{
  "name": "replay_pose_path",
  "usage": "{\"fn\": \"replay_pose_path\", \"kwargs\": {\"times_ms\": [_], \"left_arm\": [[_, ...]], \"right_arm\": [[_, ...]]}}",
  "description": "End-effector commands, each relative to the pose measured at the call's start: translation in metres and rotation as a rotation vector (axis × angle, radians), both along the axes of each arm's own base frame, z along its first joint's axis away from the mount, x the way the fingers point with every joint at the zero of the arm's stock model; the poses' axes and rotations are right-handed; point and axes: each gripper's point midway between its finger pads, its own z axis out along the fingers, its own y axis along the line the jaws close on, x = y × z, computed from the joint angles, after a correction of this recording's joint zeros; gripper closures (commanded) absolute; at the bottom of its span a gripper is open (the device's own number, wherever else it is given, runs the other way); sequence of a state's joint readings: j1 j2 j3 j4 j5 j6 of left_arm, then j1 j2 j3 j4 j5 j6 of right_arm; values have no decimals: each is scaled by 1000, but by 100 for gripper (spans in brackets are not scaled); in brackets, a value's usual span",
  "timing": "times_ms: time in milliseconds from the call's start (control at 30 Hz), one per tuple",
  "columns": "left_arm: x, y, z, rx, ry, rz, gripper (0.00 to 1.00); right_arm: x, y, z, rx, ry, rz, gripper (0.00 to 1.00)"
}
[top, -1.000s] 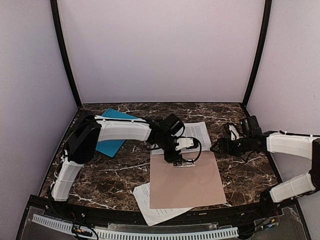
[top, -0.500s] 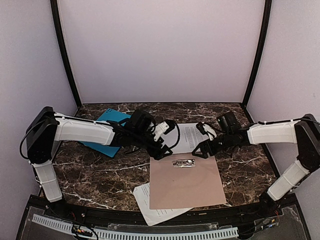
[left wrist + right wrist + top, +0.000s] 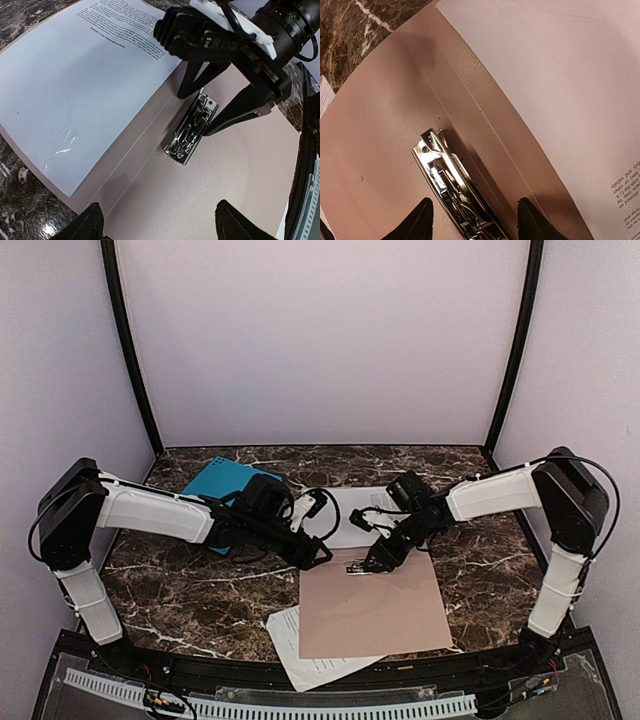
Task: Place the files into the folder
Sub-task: Adjust the folder with some files at the center of the board.
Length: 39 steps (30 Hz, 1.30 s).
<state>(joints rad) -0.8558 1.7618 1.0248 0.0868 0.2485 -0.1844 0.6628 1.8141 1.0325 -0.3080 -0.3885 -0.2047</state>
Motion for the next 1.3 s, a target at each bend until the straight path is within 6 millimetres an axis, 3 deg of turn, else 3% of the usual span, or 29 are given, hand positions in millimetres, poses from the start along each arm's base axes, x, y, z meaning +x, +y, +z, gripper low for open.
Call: {"fn": "replay_pose_path", "kwargs": {"times_ms": [0, 267, 600, 733, 867, 1000, 1267], "left_arm": [[-5, 1, 10, -32, 9, 8, 23], [-3, 3, 1, -16, 37, 35, 24], [4, 7, 2, -66, 134, 158, 26], [7, 10, -1, -47, 132, 177, 27], [8, 11, -1, -42, 131, 183, 27], [9, 12, -1, -37, 128, 184, 27], [6, 12, -4, -32, 136, 171, 27]], "right_arm": [[-11, -1, -15, -93, -3, 57, 46], [-15, -6, -26, -133, -12, 34, 56], [-8, 15, -31, -150, -83, 22, 75], [-3, 21, -24, -138, -99, 14, 77], [-2, 18, -9, -119, -123, 5, 66], [-11, 13, 2, -77, -131, 15, 43], [-19, 1, -4, -74, -127, 31, 36]]}}
